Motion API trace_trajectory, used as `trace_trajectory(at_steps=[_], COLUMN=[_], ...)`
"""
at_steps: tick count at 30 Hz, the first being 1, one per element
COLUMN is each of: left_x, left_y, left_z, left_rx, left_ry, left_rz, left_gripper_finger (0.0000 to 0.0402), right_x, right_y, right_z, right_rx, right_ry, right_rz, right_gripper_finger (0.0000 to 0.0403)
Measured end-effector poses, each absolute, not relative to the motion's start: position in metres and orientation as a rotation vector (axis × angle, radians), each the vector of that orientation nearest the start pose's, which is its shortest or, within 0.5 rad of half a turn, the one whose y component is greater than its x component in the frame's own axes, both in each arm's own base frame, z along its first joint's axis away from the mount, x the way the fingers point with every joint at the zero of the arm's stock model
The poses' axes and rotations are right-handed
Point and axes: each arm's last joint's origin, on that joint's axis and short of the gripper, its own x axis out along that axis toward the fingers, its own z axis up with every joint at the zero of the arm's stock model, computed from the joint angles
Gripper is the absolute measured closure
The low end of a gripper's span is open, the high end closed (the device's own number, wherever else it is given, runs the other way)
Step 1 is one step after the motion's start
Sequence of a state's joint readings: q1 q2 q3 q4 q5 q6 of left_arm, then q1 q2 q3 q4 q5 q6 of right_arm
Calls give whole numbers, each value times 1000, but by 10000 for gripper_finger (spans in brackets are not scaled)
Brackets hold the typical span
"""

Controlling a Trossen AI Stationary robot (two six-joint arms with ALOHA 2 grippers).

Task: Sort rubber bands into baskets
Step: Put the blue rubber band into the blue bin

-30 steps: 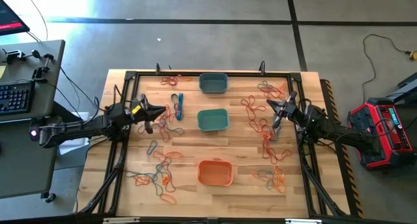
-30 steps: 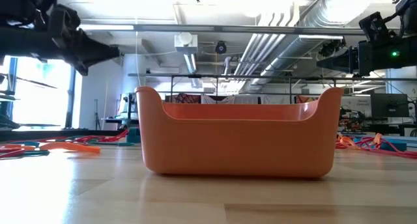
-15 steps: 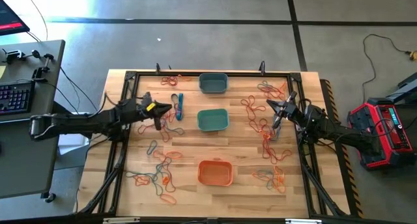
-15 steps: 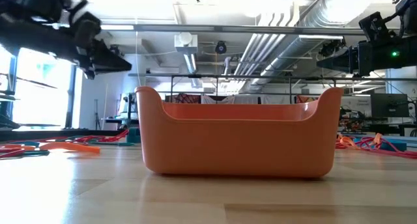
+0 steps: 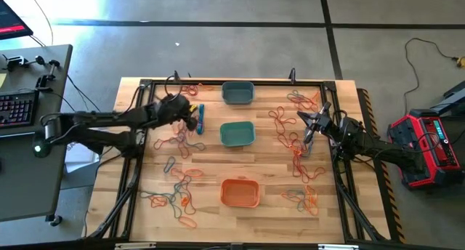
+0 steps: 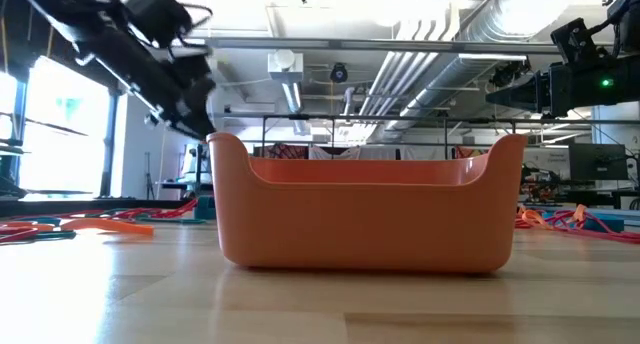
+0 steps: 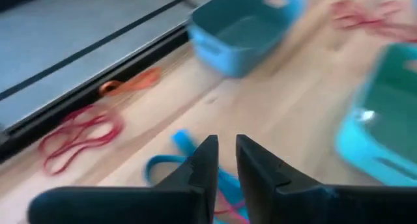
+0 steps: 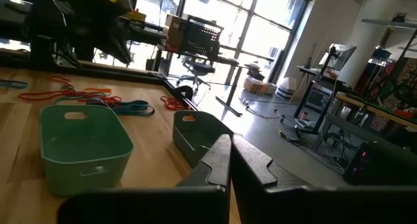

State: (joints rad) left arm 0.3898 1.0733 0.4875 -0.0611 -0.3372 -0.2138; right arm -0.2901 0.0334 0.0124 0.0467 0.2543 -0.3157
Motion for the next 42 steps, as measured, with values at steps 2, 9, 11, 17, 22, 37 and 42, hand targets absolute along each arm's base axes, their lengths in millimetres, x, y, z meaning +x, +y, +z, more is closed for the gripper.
trace_trajectory(at_steps=[2, 9, 11, 17, 22, 37, 42], left_x=[191, 194, 196, 209, 220, 233, 233], left_y=[99, 135, 143, 157, 161, 173, 172], left_z=[188, 174, 173, 170, 155, 125, 123], left_rx=[-271, -374, -423, -527, -628, -669, -591], left_ry=[604, 683, 680, 672, 698, 784, 835], left_rz=[801, 814, 821, 838, 876, 969, 923], left_gripper_finger=[334, 274, 257, 218, 206, 214, 260], right_x=[92, 92, 92, 92, 92, 92, 92], right_y=[-35, -35, -35, -35, -35, -35, -35], right_z=[170, 170, 170, 170, 170, 170, 170], right_rx=[-308, -308, -308, -308, -308, -308, -308], right_ry=[60, 60, 60, 60, 60, 60, 60], right_rz=[-544, -544, -544, -544, -544, -544, -544], right_gripper_finger=[403, 403, 403, 403, 403, 403, 403])
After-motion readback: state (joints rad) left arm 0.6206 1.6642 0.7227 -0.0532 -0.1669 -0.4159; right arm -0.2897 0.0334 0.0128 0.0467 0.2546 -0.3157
